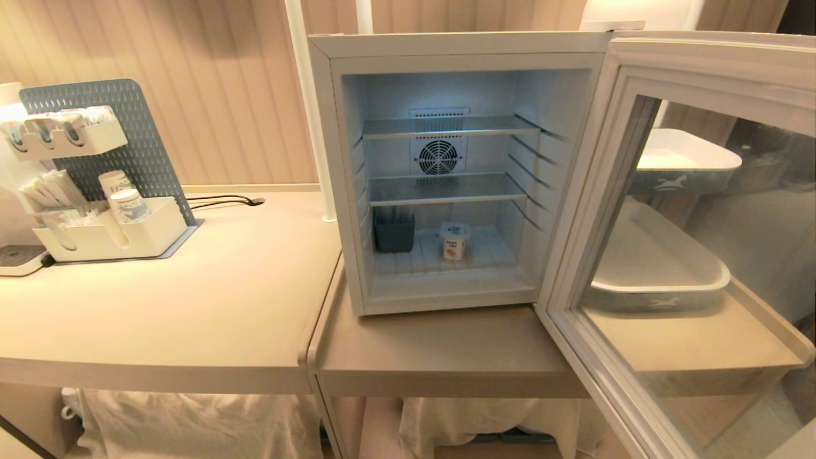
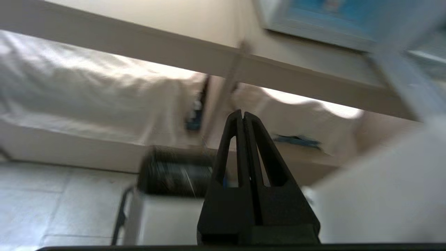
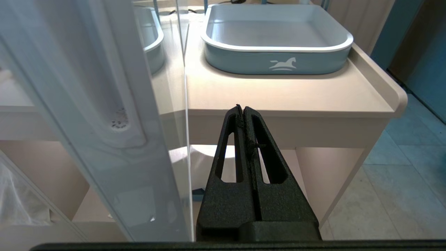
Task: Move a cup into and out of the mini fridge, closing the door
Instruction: Take the yoghurt out of the freezer
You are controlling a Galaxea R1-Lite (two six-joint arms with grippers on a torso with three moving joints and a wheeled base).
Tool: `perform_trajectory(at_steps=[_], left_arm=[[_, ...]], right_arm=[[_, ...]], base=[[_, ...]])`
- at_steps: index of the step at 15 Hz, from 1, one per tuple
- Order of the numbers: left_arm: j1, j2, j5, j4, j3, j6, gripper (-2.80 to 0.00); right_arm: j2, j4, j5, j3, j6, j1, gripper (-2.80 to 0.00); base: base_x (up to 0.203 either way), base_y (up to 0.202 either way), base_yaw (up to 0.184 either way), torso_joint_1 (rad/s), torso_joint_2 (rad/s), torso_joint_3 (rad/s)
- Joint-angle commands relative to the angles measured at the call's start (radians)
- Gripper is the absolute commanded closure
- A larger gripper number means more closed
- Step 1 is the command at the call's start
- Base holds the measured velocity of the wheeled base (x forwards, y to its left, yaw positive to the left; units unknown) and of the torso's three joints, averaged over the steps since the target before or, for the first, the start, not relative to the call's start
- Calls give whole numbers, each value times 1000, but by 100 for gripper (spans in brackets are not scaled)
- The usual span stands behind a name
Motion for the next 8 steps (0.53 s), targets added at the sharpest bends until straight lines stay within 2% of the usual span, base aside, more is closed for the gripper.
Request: perform_trajectory(at_steps=[1, 3, 5, 6, 8], left_arm=[[1, -3, 78, -446, 326, 11, 0], [1, 4, 132, -793, 663, 76, 0], [1, -1, 121, -1014, 875, 133, 0], [1, -3, 110, -1076, 915, 192, 0], [2, -5, 73, -1089, 916, 387, 0]], right_arm=[[0, -2, 0, 0, 0, 0, 0], [0, -2, 0, 2, 0, 0, 0], [0, -2, 3, 2, -3, 0, 0], [0, 1, 2, 0, -3, 0, 0], [0, 4, 2, 0, -3, 0, 0]], base=[[0, 0, 0, 0, 0, 0], [0, 0, 0, 0, 0, 0], [0, 0, 0, 0, 0, 0], [0, 0, 0, 0, 0, 0], [0, 0, 0, 0, 0, 0]])
